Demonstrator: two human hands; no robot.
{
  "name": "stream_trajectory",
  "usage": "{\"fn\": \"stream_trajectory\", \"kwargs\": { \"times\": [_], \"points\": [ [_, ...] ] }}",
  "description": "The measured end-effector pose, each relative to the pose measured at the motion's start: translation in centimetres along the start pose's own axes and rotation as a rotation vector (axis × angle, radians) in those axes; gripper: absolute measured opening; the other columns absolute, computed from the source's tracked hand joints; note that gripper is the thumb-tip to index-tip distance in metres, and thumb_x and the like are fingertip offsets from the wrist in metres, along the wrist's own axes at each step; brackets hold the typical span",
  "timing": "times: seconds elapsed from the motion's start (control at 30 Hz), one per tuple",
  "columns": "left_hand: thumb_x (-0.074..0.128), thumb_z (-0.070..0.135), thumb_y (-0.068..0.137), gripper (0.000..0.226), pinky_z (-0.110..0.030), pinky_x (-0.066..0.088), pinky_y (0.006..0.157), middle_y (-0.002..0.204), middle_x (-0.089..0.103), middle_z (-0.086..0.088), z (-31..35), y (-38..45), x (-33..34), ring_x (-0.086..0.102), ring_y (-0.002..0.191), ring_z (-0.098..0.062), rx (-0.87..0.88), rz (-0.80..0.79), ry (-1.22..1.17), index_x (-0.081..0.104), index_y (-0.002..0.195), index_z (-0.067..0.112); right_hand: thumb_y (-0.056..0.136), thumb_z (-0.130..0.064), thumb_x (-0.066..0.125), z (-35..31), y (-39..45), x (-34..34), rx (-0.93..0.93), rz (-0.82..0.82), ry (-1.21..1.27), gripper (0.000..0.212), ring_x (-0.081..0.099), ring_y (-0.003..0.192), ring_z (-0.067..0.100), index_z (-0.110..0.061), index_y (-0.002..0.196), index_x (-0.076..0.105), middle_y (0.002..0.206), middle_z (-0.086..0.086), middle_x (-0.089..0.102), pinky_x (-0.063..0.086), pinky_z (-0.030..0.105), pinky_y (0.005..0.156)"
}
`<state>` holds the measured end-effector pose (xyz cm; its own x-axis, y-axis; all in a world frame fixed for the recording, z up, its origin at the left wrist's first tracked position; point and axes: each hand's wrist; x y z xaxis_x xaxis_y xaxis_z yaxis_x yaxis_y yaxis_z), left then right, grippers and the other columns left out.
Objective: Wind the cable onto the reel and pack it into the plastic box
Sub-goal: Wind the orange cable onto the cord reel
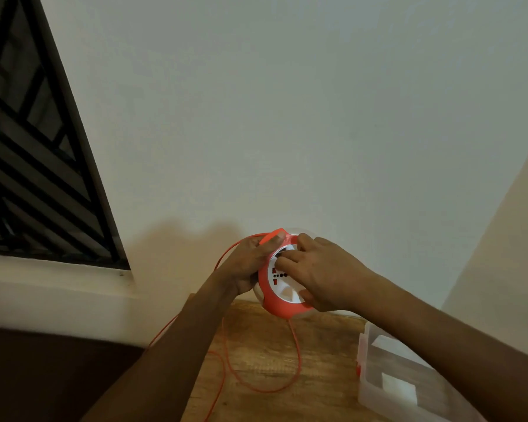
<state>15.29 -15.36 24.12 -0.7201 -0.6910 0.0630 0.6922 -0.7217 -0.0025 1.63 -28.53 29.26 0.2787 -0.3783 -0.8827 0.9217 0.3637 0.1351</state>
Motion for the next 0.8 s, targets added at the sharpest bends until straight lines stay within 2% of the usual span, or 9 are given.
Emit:
{"fn": "stream_trajectory", "kwargs": {
  "times": [0.13,0.3,0.4,0.53,0.67,0.73,0.8],
  "points": [
    [0.057,0.042,0.100,0.027,-0.036,0.064,0.071,0.098,0.081,-0.005,0.0,0.0,0.0,0.078,0.084,-0.027,-0.009,-0.002,-0.013,0.073,0.108,0.023,0.059,-0.044,0.087,0.1,0.3,-0.2,0.004,-0.015,0.019,0.086,0.055,0.111,0.030,-0.020,0.131,0.048,0.129,0.006,0.060,0.050,0.042,0.091],
    [0.057,0.042,0.100,0.026,-0.035,0.063,0.071,0.100,0.081,-0.006,0.1,0.0,-0.1,0.078,0.086,-0.027,-0.004,-0.029,-0.003,0.075,0.106,0.025,0.050,-0.042,0.093,0.6,0.5,-0.9,-0.042,0.002,-0.043,0.089,0.058,0.104,0.029,-0.019,0.127,0.053,0.120,0.006,0.066,0.053,0.038,0.080],
    [0.057,0.041,0.101,0.029,-0.038,0.065,0.074,0.104,0.079,-0.012,-0.1,0.0,0.0,0.077,0.088,-0.030,-0.006,-0.060,-0.013,0.075,0.110,0.020,0.060,-0.042,0.088,0.9,0.7,-1.0,-0.084,-0.016,-0.068,0.083,0.057,0.108,0.030,-0.022,0.129,0.046,0.122,0.006,0.064,0.052,0.040,0.081],
    [0.055,0.041,0.102,0.040,-0.043,0.063,0.081,0.112,0.077,-0.018,-0.4,0.2,-0.1,0.074,0.099,-0.041,-0.015,-0.071,0.033,0.069,0.122,0.010,0.062,-0.038,0.086,1.4,0.8,-0.9,-0.129,0.008,-0.057,0.071,0.060,0.093,0.030,-0.021,0.121,0.048,0.107,0.008,0.067,0.052,0.037,0.070],
    [0.057,0.041,0.100,0.032,-0.042,0.064,0.081,0.107,0.078,-0.014,-0.7,0.2,-0.2,0.076,0.091,-0.035,-0.013,-0.053,0.063,0.071,0.114,0.016,0.056,-0.042,0.089,1.9,0.4,-0.2,-0.156,0.033,-0.133,0.074,0.062,0.082,0.027,-0.019,0.116,0.053,0.099,0.007,0.069,0.054,0.034,0.065],
    [0.057,0.042,0.100,0.036,-0.041,0.064,0.079,0.108,0.078,-0.016,-0.7,0.3,-0.6,0.076,0.089,-0.032,0.001,-0.046,0.046,0.070,0.118,0.013,0.055,-0.043,0.089,2.2,0.0,0.5,-0.149,0.090,-0.122,0.075,0.065,0.078,0.027,-0.017,0.116,0.055,0.100,0.008,0.070,0.054,0.034,0.066],
    [0.064,0.047,0.095,0.047,-0.043,0.062,0.076,0.112,0.075,-0.023,-0.4,0.3,-0.7,0.074,0.089,-0.035,0.004,-0.034,-0.037,0.069,0.121,0.009,0.063,-0.043,0.084,2.3,-0.3,1.2,-0.114,0.184,-0.111,0.066,0.066,0.069,0.026,-0.015,0.112,0.051,0.092,0.010,0.071,0.051,0.031,0.061]
  ]
}}
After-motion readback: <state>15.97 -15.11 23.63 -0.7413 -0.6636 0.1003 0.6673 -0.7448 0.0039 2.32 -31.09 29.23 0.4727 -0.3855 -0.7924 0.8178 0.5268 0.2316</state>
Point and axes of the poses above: each hand's wrist, its own y-axis towards the middle knuckle, its own x-axis out of the palm, z = x × y
